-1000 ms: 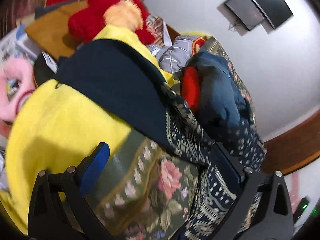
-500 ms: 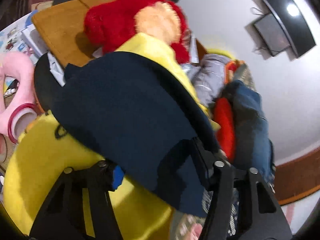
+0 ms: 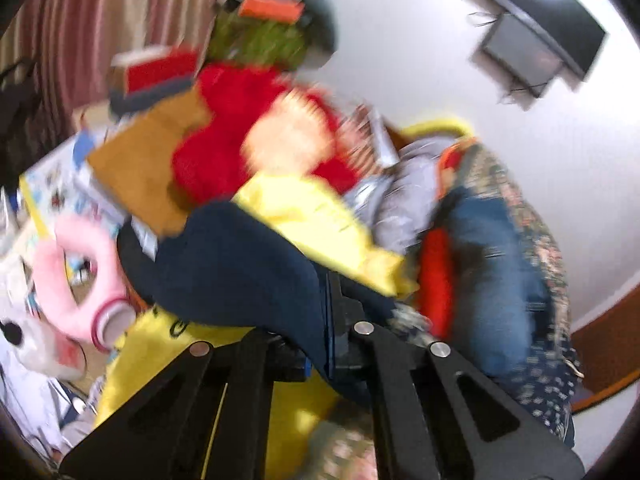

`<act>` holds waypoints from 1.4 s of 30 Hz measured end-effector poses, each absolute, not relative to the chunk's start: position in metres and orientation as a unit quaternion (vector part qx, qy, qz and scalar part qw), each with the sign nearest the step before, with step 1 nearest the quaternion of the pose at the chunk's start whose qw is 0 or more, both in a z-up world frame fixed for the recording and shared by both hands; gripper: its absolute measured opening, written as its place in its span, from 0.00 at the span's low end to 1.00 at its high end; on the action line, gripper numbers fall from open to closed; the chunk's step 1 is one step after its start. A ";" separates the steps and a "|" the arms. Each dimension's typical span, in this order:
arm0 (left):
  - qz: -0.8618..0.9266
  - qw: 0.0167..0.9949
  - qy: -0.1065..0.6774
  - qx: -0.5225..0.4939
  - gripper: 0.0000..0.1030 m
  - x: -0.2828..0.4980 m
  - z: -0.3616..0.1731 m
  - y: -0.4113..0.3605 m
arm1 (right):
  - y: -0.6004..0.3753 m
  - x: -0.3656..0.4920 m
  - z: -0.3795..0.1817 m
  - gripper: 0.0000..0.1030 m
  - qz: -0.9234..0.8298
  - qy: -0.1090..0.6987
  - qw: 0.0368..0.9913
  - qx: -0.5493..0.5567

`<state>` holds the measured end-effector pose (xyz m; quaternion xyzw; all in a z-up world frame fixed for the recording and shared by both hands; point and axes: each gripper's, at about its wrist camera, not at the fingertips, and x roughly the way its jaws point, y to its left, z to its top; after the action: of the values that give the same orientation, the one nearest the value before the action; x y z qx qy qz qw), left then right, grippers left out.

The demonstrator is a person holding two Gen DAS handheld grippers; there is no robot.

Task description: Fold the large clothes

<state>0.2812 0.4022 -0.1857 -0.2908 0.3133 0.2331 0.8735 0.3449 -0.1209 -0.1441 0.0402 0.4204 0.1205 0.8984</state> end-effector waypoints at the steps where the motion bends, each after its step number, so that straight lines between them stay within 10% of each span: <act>1: 0.222 0.885 0.300 -0.277 0.04 0.281 -0.169 0.392 | -0.122 0.346 -0.143 1.00 0.130 0.422 0.896 0.048; 18: 0.000 0.944 0.251 -0.214 0.04 0.321 -0.053 0.207 | -0.126 0.355 -0.119 1.00 0.189 0.386 0.902 0.034; 42: -0.151 0.833 0.532 0.013 0.06 0.365 -0.226 -0.011 | -0.167 0.357 -0.164 1.00 0.170 0.450 0.877 0.014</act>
<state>0.3646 -0.0106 -0.2260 0.0128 0.5317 -0.1509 0.8333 0.3565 -0.1674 -0.1640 0.0139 0.4500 0.1703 0.8765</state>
